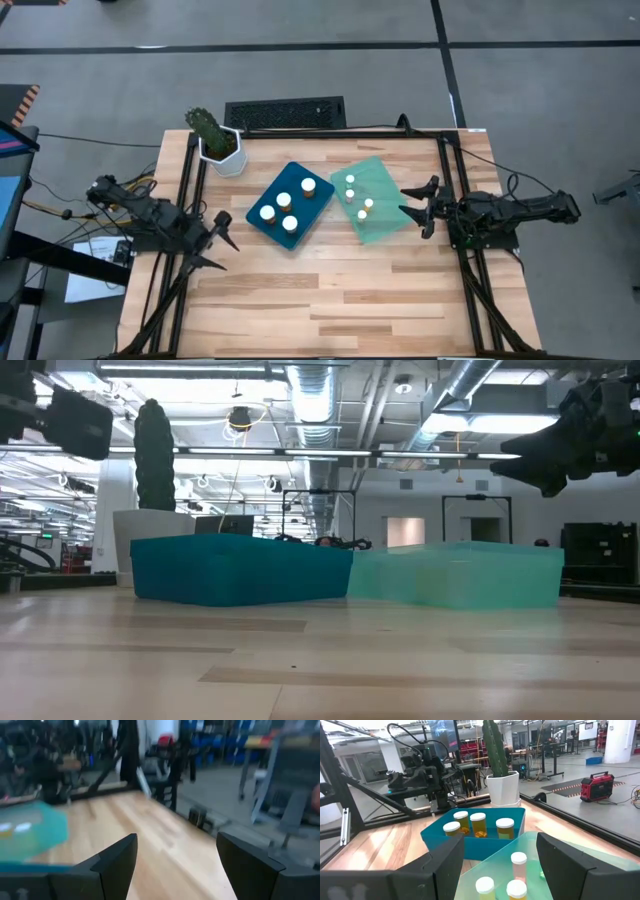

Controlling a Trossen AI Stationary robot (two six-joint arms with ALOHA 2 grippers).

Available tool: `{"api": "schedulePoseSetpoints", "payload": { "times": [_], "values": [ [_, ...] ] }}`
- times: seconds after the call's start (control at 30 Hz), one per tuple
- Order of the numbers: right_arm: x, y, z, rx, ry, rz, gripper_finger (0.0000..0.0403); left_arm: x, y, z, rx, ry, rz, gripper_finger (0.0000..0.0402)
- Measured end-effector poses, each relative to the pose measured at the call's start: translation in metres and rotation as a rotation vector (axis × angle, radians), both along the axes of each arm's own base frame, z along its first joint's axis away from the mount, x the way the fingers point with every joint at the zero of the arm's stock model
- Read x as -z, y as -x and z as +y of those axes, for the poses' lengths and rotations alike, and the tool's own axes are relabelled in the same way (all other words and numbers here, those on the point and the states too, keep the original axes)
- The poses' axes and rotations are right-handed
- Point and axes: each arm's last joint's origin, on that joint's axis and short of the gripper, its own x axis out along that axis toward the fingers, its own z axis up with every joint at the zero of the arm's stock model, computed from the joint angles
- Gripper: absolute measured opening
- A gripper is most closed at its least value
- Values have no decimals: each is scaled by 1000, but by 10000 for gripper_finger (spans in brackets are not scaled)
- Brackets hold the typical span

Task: Pick and place medicine bottles into bin by pill shape (circle, oval)
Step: Return to Home Position

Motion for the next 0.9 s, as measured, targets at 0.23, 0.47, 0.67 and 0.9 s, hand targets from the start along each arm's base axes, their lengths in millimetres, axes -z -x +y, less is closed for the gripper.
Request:
{"api": "schedulePoseSetpoints", "payload": {
  "times": [0.23, 0.47, 0.67, 0.9],
  "values": [
    [0, 0, 0, 0, 0, 1, 260, 1, -2, -4, 76, 96, -87, 265],
    [0, 0, 0, 0, 0, 1, 260, 2, -4, -2, 5, 198, -24, 265],
    [0, 0, 0, 0, 0, 2, 260, 3, -5, 0, -83, 212, -8, 265],
    [0, 0, 0, 0, 0, 2, 260, 4, -5, 1, -129, 210, -6, 265]
  ]
}}
